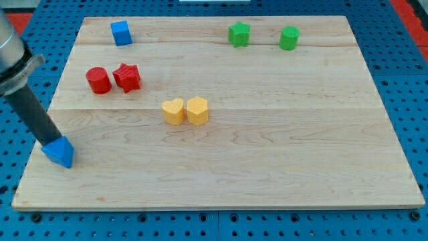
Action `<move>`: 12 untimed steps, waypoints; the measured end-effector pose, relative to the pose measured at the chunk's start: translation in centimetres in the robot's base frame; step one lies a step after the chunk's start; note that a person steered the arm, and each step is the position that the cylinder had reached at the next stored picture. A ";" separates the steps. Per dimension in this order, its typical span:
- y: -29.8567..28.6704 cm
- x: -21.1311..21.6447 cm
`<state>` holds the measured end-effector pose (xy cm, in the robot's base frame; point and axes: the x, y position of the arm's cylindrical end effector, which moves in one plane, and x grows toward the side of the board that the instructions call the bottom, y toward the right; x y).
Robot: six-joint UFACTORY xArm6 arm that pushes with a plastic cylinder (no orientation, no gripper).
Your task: Place the blue cube diagonally bottom left of the yellow heart
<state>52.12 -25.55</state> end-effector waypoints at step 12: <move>8.9 -25.6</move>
<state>26.50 -16.68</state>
